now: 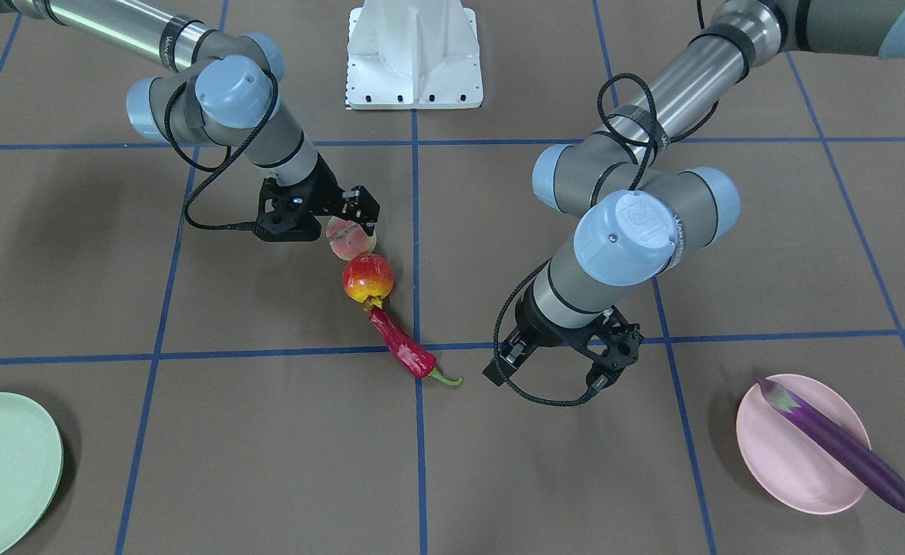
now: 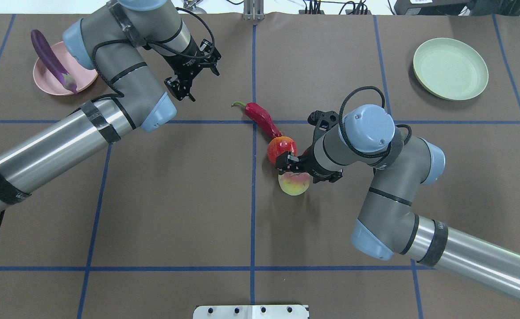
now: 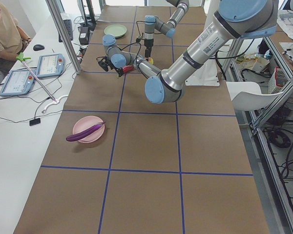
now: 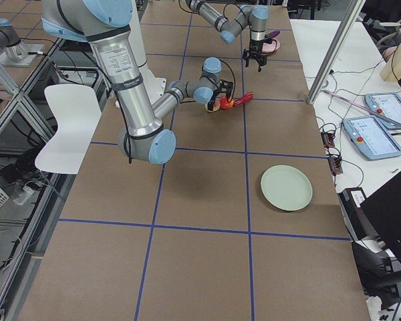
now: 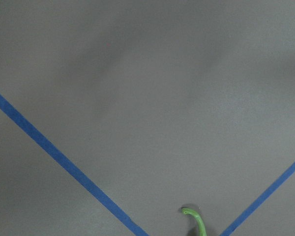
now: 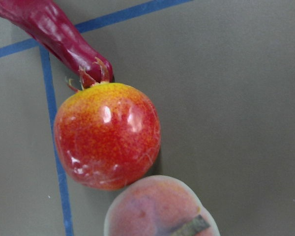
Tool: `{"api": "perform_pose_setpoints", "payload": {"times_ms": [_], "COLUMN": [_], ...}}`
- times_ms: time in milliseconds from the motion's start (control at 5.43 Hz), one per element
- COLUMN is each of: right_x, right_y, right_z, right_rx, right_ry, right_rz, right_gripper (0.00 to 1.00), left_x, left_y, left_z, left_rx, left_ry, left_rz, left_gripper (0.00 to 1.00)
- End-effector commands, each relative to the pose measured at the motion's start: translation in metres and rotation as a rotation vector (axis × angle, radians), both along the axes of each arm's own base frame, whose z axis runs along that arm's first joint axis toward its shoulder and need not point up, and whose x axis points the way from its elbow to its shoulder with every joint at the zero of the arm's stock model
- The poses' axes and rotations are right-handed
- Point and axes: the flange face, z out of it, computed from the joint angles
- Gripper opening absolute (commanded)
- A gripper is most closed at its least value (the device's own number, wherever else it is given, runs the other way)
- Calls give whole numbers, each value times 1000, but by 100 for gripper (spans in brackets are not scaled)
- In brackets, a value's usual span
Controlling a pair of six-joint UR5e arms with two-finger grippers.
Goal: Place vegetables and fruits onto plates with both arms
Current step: 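Grasp the peach with the right gripper while the left lowers to the chili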
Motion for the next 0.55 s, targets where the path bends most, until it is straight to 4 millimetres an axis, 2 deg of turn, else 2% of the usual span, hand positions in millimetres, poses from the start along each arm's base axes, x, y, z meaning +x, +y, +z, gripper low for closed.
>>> {"api": "perform_pose_setpoints", "payload": {"times_ms": [0, 184, 368], "right_x": [-4, -6, -7], "right_y": [-1, 2, 2], "right_z": [5, 6, 5], "right_rx": [-2, -2, -4], "right_ry": [4, 5, 3], "right_rz": [-1, -7, -7], "right_gripper": [100, 100, 93], "left_x": [1, 1, 4], "left_y": [0, 0, 2], "left_z": [0, -2, -5], "left_rx": [1, 2, 1], "left_ry": [1, 2, 5], "left_rz": [1, 1, 5], "left_gripper": [100, 100, 100]}}
